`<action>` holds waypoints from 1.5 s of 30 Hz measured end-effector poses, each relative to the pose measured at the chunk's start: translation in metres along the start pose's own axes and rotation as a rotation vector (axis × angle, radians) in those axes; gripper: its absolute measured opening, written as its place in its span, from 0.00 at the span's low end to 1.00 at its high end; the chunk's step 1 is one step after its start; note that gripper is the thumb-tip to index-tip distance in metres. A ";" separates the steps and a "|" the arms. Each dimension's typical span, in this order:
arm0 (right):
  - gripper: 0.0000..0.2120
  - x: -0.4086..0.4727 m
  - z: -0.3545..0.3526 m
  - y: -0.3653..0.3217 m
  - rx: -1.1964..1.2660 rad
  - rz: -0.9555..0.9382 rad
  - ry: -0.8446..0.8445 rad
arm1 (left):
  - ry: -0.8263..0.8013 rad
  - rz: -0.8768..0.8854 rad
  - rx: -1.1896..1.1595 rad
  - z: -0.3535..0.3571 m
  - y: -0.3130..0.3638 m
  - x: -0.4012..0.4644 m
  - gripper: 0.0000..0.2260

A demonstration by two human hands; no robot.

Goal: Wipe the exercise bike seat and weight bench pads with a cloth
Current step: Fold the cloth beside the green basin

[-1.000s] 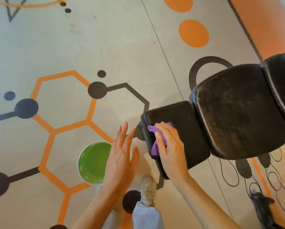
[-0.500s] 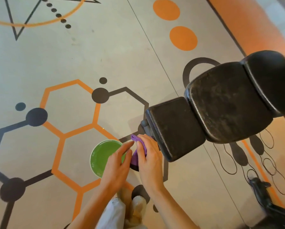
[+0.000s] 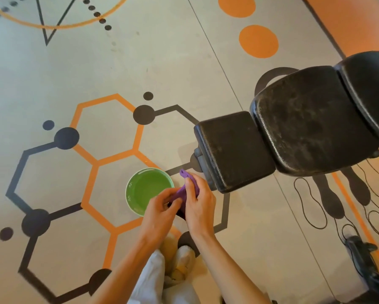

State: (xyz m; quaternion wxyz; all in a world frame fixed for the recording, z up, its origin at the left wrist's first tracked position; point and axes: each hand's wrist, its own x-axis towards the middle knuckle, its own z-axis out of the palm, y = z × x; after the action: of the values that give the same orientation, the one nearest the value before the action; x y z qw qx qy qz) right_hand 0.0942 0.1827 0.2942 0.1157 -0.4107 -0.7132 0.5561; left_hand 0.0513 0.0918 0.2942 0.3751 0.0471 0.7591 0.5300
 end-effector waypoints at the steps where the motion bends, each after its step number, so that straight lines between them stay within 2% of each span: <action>1: 0.10 -0.002 0.000 0.005 0.012 0.007 -0.008 | 0.020 -0.012 0.009 -0.001 -0.003 0.000 0.12; 9: 0.11 0.004 0.007 0.041 -0.015 0.082 -0.055 | 0.110 -0.052 0.110 -0.021 -0.032 0.026 0.17; 12: 0.11 0.015 0.011 0.062 -0.055 0.113 -0.079 | 0.164 -0.139 0.099 -0.029 -0.051 0.048 0.14; 15: 0.11 0.027 0.016 0.088 -0.155 0.114 -0.066 | 0.218 -0.204 0.120 -0.037 -0.073 0.073 0.19; 19: 0.12 0.046 0.031 0.131 -0.238 0.206 -0.095 | 0.192 -0.261 0.124 -0.047 -0.109 0.107 0.21; 23: 0.19 0.062 0.049 0.173 -0.242 0.377 -0.205 | 0.138 -0.318 0.126 -0.054 -0.150 0.139 0.26; 27: 0.13 0.077 0.067 0.218 -0.312 0.353 -0.192 | 0.105 -0.264 0.168 -0.052 -0.199 0.165 0.24; 30: 0.08 0.088 0.080 0.253 -0.375 0.288 -0.191 | 0.086 -0.212 0.292 -0.046 -0.226 0.180 0.22; 34: 0.14 0.096 0.090 0.288 -0.512 0.304 -0.266 | 0.046 -0.190 0.458 -0.034 -0.254 0.196 0.18; 40: 0.13 0.095 0.099 0.324 -0.613 0.403 -0.263 | 0.042 -0.198 0.533 -0.023 -0.280 0.207 0.16; 45: 0.09 0.098 0.108 0.344 -0.633 0.393 -0.277 | 0.050 -0.184 0.557 -0.019 -0.292 0.214 0.17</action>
State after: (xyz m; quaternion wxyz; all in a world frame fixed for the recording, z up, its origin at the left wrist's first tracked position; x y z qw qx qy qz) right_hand 0.1223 0.1920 -0.0786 -0.2228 -0.4759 -0.7660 0.3703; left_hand -0.0182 0.0513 -0.0590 0.3755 0.0662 0.8853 0.2662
